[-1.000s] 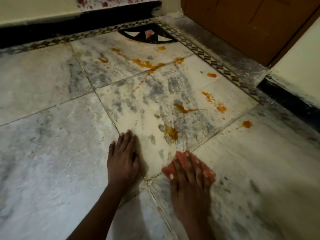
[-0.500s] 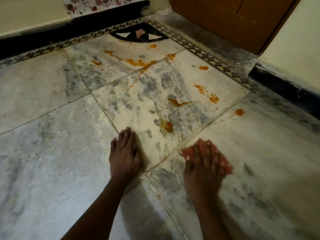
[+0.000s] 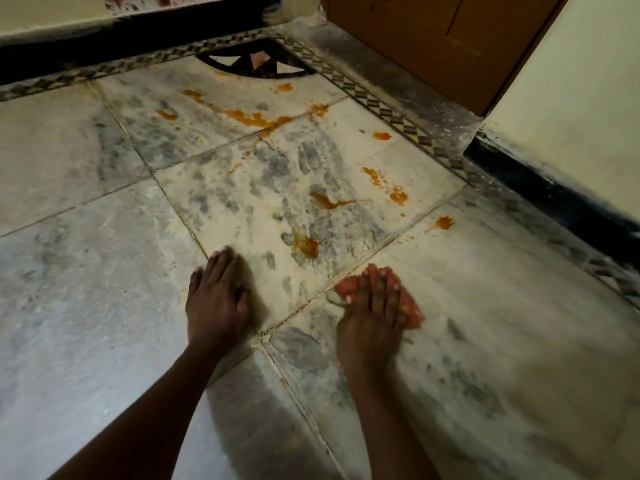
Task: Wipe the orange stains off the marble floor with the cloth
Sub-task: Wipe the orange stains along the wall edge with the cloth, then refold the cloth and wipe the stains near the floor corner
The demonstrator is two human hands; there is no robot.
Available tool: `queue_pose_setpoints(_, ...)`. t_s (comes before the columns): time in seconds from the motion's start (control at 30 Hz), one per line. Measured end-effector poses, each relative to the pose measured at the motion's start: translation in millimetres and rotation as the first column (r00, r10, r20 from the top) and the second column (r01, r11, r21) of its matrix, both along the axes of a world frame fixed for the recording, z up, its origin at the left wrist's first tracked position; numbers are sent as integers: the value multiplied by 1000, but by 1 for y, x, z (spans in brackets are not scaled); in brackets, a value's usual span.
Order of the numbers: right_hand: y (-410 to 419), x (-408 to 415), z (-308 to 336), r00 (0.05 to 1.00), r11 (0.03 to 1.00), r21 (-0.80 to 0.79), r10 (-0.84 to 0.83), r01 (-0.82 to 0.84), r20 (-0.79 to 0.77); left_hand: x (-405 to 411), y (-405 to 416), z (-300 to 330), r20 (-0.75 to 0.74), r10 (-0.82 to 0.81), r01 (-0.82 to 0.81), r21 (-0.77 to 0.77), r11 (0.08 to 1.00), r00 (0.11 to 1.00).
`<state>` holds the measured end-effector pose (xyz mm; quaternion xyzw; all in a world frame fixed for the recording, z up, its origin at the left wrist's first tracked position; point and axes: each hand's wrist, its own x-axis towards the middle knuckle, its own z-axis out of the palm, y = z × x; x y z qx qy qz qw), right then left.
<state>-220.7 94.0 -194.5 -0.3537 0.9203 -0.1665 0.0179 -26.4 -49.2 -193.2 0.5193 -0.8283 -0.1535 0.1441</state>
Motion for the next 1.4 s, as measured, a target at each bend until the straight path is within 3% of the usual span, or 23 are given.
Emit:
queue_pose_setpoints(0.1,8,18,5,977,977,-9,213,-213,-30,0,1,4,-9,5,-5,-3,1000,1000)
queue_pose_setpoints(0.17,21,21,13,947,947,-94,313,-306,74,0,2,4,-11,7,-7,-3,1000,1000)
queue_pose_setpoints(0.3,26,6,43,782,902,-426,316,-72,537,-1,1,3,-16,2,-3,-9,1000,1000)
queue_pose_setpoints(0.4,12,-17,47,625,899,-420,261,119,735,1,0,3,-16,-2,2,-14,1000,1000)
queue_pose_setpoints(0.57,17,-28,46,610,900,-415,253,137,751,0,0,3,-50,3,-2,14,1000,999)
queue_pose_setpoints(0.67,22,-20,48,603,871,-474,310,129,735,2,11,12,-187,3,6,46,999,982)
queue_pose_setpoints(0.77,23,-15,50,582,840,-495,293,222,758,-5,43,25,-369,-109,152,89,984,923)
queue_pose_setpoints(0.83,25,-9,57,521,825,-472,268,311,811,-14,71,39,-474,-251,333,96,938,844)
queue_pose_setpoints(0.9,28,-3,66,444,801,-465,284,378,850,-20,90,54,-487,-410,480,22,877,771)
queue_pose_setpoints(1.0,34,-1,87,316,770,-429,307,472,898,-18,104,71,-467,-535,575,-67,815,704)
queue_pose_setpoints(1.1,41,-2,106,204,770,-394,337,502,919,-17,110,75,-461,-568,597,-99,796,681)
queue_pose_setpoints(1.33,54,-3,121,132,773,-405,394,489,910,-32,115,89,-578,-478,508,-124,853,662)
queue_pose_setpoints(1.4,60,-4,129,71,768,-422,446,482,892,-35,114,91,-608,-451,509,-88,856,653)
